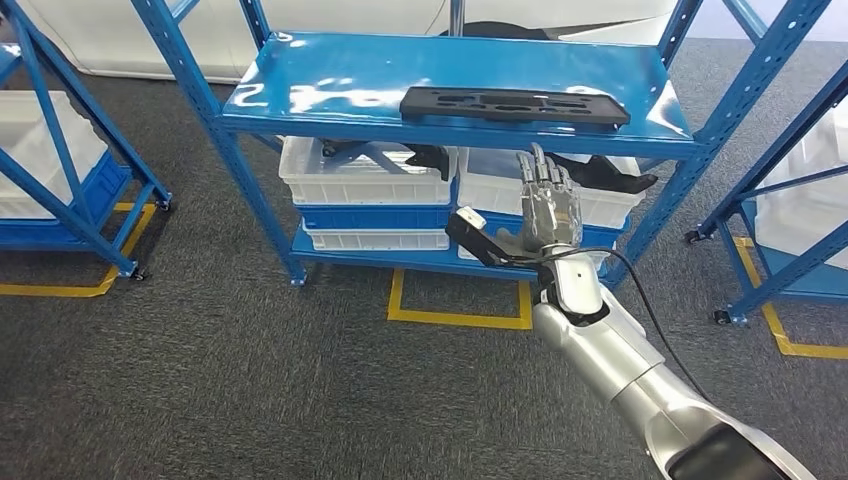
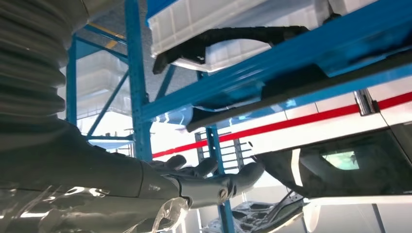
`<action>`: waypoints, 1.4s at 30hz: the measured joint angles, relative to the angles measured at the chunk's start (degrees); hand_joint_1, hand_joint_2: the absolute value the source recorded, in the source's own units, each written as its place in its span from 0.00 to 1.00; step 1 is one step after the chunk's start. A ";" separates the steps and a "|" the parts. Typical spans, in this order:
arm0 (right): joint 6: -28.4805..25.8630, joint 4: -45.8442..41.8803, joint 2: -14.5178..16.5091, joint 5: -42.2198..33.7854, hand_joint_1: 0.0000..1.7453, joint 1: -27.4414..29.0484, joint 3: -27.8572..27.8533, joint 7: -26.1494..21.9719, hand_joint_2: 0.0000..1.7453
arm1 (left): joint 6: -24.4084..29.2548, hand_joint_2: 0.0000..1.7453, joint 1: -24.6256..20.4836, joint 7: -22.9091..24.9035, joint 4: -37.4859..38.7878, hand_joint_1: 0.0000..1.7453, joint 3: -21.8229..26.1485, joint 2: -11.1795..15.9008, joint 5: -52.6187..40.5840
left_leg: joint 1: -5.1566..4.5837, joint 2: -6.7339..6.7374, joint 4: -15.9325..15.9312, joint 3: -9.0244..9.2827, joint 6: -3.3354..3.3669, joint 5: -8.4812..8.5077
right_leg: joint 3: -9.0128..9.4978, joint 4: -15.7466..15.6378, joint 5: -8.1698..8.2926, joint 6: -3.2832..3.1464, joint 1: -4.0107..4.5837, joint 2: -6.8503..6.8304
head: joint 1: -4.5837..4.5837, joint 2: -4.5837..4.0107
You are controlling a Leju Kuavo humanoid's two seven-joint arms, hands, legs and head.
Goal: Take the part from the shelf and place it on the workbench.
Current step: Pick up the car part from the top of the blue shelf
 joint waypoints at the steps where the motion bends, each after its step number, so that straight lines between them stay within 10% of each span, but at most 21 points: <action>1: -0.01 -0.04 -0.01 0.00 0.00 -0.16 -0.01 0.00 1.00 | 0.00 0.00 -0.02 0.02 0.00 0.00 0.00 -0.04 -0.01 | 0.13 0.02 -0.21 0.75 0.40 -0.19 | -1.23 2.47 -0.56 0.16 -0.02 -0.12 | 0.09 0.00; 4: 0.00 -0.06 -0.05 -0.01 0.00 0.06 0.01 -0.02 1.00 | -0.02 0.00 0.02 0.08 0.01 0.00 -0.01 -0.17 -0.02 | 0.33 0.00 -0.41 2.49 1.02 -1.51 | -8.46 13.22 -4.16 0.83 -0.14 -0.26 | 0.29 0.00; 6: 0.00 -0.06 -0.16 -0.04 0.00 0.38 0.01 0.03 1.00 | -0.01 0.00 0.11 0.09 0.02 0.00 -0.01 -0.22 -0.02 | 0.45 -0.30 -0.40 3.86 0.84 -2.69 | -11.29 14.60 -4.73 1.27 -0.36 -0.32 | 0.30 0.00; 11: -0.16 -0.04 -0.37 -0.07 0.00 0.45 0.06 0.07 1.00 | -0.01 0.00 0.16 0.15 0.04 0.00 -0.01 -0.32 -0.05 | 0.62 -0.72 -0.14 7.38 -0.86 -6.08 | -8.15 -0.75 7.24 0.98 -0.46 -0.87 | 0.27 0.00; 14: -0.27 -0.20 -0.41 -0.09 0.00 0.17 0.10 0.02 1.00 | 0.01 0.00 0.07 0.19 0.06 0.00 0.00 -0.32 -0.04 | 0.72 -0.69 0.44 7.46 -1.76 -6.69 | -7.84 -1.29 7.58 -0.42 -0.19 -0.78 | 0.04 0.00; 21: -0.34 -0.48 -0.39 -0.07 0.00 0.18 0.10 -0.11 1.00 | 0.02 0.00 -0.50 0.11 0.06 0.00 0.02 -0.30 -0.02 | 1.07 -0.45 18.29 -5.24 -2.85 -11.85 | -4.82 -1.46 4.92 -1.57 -0.33 -0.39 | -0.05 0.00; 26: -0.33 -0.47 -0.24 -0.09 0.00 -0.04 0.13 -0.17 1.00 | 0.02 0.00 -0.48 0.11 0.11 0.00 0.02 -0.22 -0.03 | 0.31 -0.45 2.26 -1.97 -0.99 0.12 | -1.07 -1.80 2.24 -0.74 -0.27 -0.18 | -0.07 0.00; 31: -0.34 -0.75 -0.11 -0.10 0.00 -0.32 0.12 -0.27 1.00 | -0.01 0.00 -0.20 0.13 0.15 0.00 0.00 -0.10 -0.09 | 0.18 -0.57 -0.54 0.95 0.73 0.46 | -0.48 0.55 1.33 0.85 -0.18 -0.11 | -0.13 0.00; 36: -0.22 -0.77 -0.25 -0.11 0.00 -0.01 0.15 -0.25 1.00 | -0.01 0.00 -0.02 0.13 0.15 0.00 0.00 -0.21 -0.10 | -0.13 -0.74 -0.66 2.81 1.59 -0.89 | -10.27 14.57 -4.31 1.21 -0.10 -0.27 | 0.06 0.00; 42: 0.51 -0.77 -0.37 -0.13 0.00 0.00 0.16 -0.26 1.00 | -0.01 0.00 0.15 0.19 0.15 0.00 0.00 -0.53 -0.07 | -0.74 -0.88 -0.42 5.30 0.75 -3.39 | -6.70 -2.77 7.73 -0.85 1.24 -0.20 | 0.11 0.00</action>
